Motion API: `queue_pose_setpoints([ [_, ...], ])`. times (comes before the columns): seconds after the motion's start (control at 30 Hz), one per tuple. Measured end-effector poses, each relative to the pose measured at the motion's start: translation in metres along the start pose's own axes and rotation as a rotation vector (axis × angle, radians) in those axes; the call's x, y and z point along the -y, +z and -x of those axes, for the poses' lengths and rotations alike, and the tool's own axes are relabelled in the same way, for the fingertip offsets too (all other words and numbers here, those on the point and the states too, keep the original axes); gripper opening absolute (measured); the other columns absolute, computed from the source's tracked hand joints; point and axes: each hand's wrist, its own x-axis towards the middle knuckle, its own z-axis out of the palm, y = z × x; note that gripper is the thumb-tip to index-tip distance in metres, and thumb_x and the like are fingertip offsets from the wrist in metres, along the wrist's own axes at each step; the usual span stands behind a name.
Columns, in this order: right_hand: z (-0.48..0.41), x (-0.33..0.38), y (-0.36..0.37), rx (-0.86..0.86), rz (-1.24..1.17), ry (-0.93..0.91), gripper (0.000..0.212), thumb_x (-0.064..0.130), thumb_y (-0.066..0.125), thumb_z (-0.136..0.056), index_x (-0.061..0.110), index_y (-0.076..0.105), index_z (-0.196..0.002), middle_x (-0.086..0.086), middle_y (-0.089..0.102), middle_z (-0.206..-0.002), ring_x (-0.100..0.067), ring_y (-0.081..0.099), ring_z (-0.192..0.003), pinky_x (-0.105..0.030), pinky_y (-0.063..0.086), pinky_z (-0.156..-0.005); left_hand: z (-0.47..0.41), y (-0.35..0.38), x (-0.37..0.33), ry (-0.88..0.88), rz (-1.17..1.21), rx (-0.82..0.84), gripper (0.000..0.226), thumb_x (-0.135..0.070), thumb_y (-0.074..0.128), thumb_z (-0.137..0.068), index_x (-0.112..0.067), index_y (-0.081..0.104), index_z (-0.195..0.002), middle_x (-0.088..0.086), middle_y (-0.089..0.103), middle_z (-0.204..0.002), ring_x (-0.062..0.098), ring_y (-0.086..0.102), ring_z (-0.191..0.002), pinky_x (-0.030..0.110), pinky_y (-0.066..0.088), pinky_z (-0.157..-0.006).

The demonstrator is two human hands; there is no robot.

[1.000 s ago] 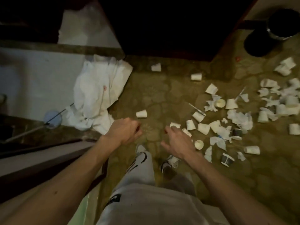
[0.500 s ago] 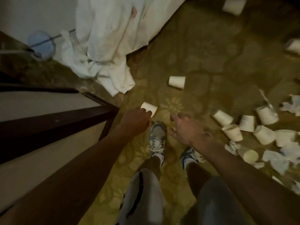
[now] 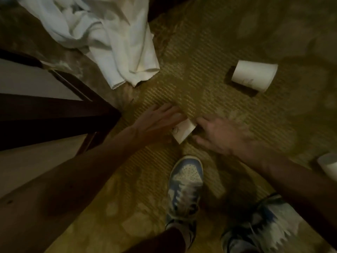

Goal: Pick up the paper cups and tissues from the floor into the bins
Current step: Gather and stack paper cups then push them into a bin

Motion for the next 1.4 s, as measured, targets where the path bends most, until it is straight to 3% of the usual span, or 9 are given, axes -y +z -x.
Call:
queue_pose_setpoints([
  [0.2,-0.008,-0.023,0.000,-0.032,-0.048,-0.095,0.088,0.086,0.026,-0.076,0.024,0.044,-0.137,0.002,0.053,-0.116,-0.014,0.050,-0.096,-0.030,0.043,-0.078,-0.032,-0.003,0.010,0.142,0.084,-0.142,0.077,-0.047,0.080,-0.076,-0.005,0.054,-0.136,0.016,0.057,-0.133,0.037,0.054,-0.120,0.049,0.046,-0.096],
  [0.4,-0.010,-0.060,-0.035,-0.190,0.076,-0.076,0.092,0.091,0.018,-0.076,0.024,0.049,-0.132,0.004,0.050,-0.102,-0.012,0.046,-0.086,-0.032,0.045,-0.075,-0.081,-0.019,0.001,-0.009,0.133,-0.261,0.075,-0.066,0.073,-0.071,-0.018,0.056,-0.126,0.003,0.050,-0.118,0.019,0.047,-0.104,0.034,0.043,-0.084],
  [0.63,-0.005,-0.077,-0.088,-0.357,0.261,-0.041,0.090,0.081,0.021,-0.081,0.011,0.056,-0.126,-0.008,0.059,-0.111,-0.019,0.045,-0.097,-0.037,0.042,-0.089,-0.102,-0.042,0.002,-0.172,0.300,-0.341,0.081,-0.078,0.066,-0.066,-0.024,0.051,-0.125,-0.004,0.044,-0.108,0.012,0.042,-0.097,0.030,0.035,-0.074],
  [0.8,-0.011,-0.107,-0.102,-0.353,0.290,0.206,0.098,0.084,0.011,-0.080,0.014,0.039,-0.143,-0.010,0.045,-0.143,-0.028,0.039,-0.130,-0.045,0.034,-0.106,-0.108,-0.052,-0.003,-0.240,0.362,-0.343,0.084,-0.080,0.067,-0.060,-0.026,0.051,-0.122,-0.003,0.047,-0.111,0.016,0.047,-0.102,0.034,0.043,-0.078],
  [0.93,-0.011,-0.125,-0.086,-0.209,0.138,0.318,0.071,0.067,0.026,-0.093,0.017,0.036,-0.142,-0.011,0.047,-0.140,-0.028,0.045,-0.123,-0.042,0.037,-0.100,-0.106,-0.060,0.000,-0.285,0.424,-0.345,0.087,-0.079,0.069,-0.059,-0.026,0.051,-0.125,-0.005,0.048,-0.111,0.015,0.049,-0.101,0.037,0.047,-0.084],
  [1.1,0.004,-0.127,-0.068,-0.216,0.133,0.337,0.085,0.076,0.060,-0.073,0.017,0.045,-0.133,-0.006,0.053,-0.129,-0.023,0.051,-0.112,-0.041,0.045,-0.095,-0.103,-0.070,-0.009,-0.361,0.663,-0.377,0.070,-0.084,0.067,-0.054,-0.029,0.056,-0.096,-0.012,0.059,-0.087,0.006,0.057,-0.075,0.027,0.040,-0.057],
  [1.17,0.013,-0.126,-0.066,-0.324,-0.174,0.439,0.077,0.068,0.070,-0.072,0.019,0.051,-0.128,-0.002,0.061,-0.117,-0.019,0.059,-0.101,-0.037,0.051,-0.083,-0.103,-0.075,-0.019,-0.353,0.942,-0.388,0.058,-0.075,0.073,-0.060,-0.026,0.063,-0.091,-0.009,0.071,-0.076,0.005,0.067,-0.066,0.020,0.047,-0.049],
  [1.27,0.033,-0.122,-0.072,-0.518,-1.066,0.600,0.063,0.061,0.066,-0.081,0.015,0.058,-0.122,0.000,0.070,-0.094,-0.015,0.069,-0.080,-0.028,0.052,-0.061,-0.107,-0.086,-0.039,-0.364,1.288,-0.369,0.051,-0.067,0.069,-0.065,-0.021,0.069,-0.087,-0.010,0.074,-0.072,0.002,0.068,-0.059,0.016,0.049,-0.046],
  [1.4,0.074,-0.125,-0.083,-0.595,-1.776,0.336,0.059,0.057,0.065,-0.076,0.016,0.061,-0.118,-0.010,0.071,-0.099,-0.020,0.070,-0.080,-0.034,0.053,-0.067,-0.120,-0.109,-0.072,-0.309,1.433,-0.243,0.052,-0.067,0.061,-0.072,-0.018,0.069,-0.090,0.000,0.073,-0.076,0.008,0.066,-0.060,0.020,0.047,-0.047],
])
